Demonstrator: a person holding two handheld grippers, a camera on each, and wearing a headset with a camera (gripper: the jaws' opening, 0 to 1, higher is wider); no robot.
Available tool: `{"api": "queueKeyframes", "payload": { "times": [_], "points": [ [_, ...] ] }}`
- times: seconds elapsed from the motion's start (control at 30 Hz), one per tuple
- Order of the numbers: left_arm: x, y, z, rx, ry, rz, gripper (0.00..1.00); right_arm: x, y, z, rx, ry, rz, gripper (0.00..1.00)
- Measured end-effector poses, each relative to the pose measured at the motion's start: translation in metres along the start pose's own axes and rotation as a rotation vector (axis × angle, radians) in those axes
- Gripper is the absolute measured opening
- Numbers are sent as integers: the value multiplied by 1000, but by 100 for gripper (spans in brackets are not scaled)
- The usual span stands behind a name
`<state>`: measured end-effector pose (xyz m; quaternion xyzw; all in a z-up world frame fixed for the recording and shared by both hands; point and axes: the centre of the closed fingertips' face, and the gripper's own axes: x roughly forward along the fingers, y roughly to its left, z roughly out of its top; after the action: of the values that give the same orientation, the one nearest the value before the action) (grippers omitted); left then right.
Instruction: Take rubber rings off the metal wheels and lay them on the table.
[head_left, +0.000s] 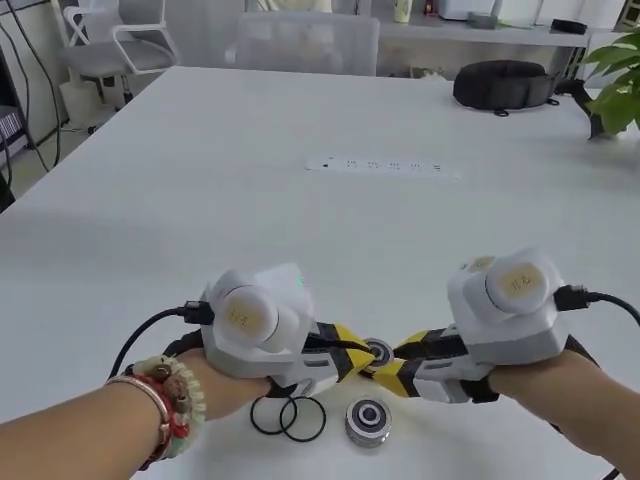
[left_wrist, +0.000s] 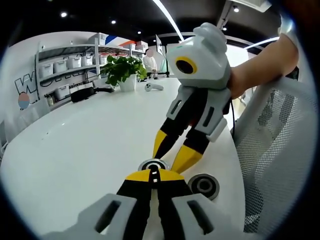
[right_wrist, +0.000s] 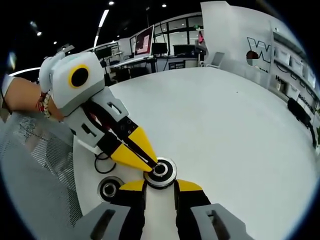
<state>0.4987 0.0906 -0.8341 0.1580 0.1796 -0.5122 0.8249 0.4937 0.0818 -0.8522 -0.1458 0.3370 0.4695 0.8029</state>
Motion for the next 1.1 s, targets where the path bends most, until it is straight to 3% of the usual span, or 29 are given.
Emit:
{"api": "queueKeyframes", "payload": {
  "times": [0.13, 0.23, 0.53, 0.6, 0.63, 0.77, 0.87, 0.97, 1.03, 1.1],
  "points": [
    [0, 1, 0, -5, 0, 4, 0, -2, -1, -2, -6, 14, 6, 13],
    [-1, 3, 0, -12, -1, 9, 0, -2, -4, -5, -12, 26, -7, 3],
    [-1, 3, -1, -18, -1, 10, 0, -2, -9, -5, 19, 20, -36, 0],
    [-1, 4, -1, -15, 2, 13, 0, -4, -15, -1, 63, 1, -72, 0],
    [-1, 4, -1, -15, 3, 13, 0, -5, -18, 2, 123, -26, -76, 0],
    [-1, 5, -1, -21, 2, 14, 0, -8, -21, 6, 256, -66, -59, 0],
    [-1, 5, -1, -18, 3, 14, 0, -11, -22, 11, 289, -99, -56, 0],
    [-1, 4, -1, -13, 5, 11, 0, -14, -21, 18, 376, -144, -36, 0],
    [-1, 3, -1, 1, 5, 4, 0, -14, -26, 11, 352, -120, -63, 0],
    [-1, 2, -1, 6, 7, 1, 1, -13, -30, 1, 263, -71, -92, 0]
  ]
}}
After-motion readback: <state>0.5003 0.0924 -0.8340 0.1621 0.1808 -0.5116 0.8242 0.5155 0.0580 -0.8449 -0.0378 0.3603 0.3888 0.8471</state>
